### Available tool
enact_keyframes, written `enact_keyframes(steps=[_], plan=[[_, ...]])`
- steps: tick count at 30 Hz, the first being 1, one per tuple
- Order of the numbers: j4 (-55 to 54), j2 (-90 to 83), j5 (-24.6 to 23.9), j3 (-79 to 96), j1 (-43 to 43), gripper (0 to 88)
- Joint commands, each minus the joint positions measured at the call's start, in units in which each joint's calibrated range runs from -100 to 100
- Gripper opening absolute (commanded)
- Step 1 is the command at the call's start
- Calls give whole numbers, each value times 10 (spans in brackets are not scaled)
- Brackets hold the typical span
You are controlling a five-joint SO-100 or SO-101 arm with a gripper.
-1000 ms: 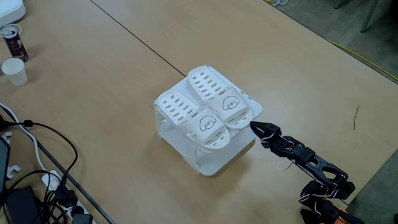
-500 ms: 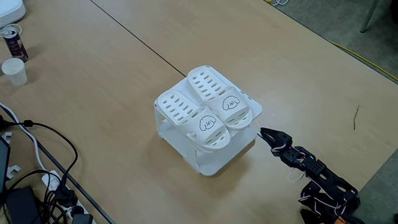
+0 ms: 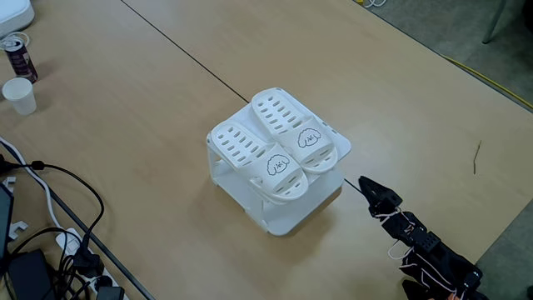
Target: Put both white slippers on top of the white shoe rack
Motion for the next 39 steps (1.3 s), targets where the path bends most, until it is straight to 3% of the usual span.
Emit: enact_keyframes(steps=[1, 6, 11, 25, 39], plan=[[-103, -78, 4, 4, 4, 8], [-152, -165, 4, -5, -1, 8], [-286, -157, 4, -20, -1, 7], [-772, -157, 4, 9, -1, 7], [-826, -157, 4, 9, -1, 7]])
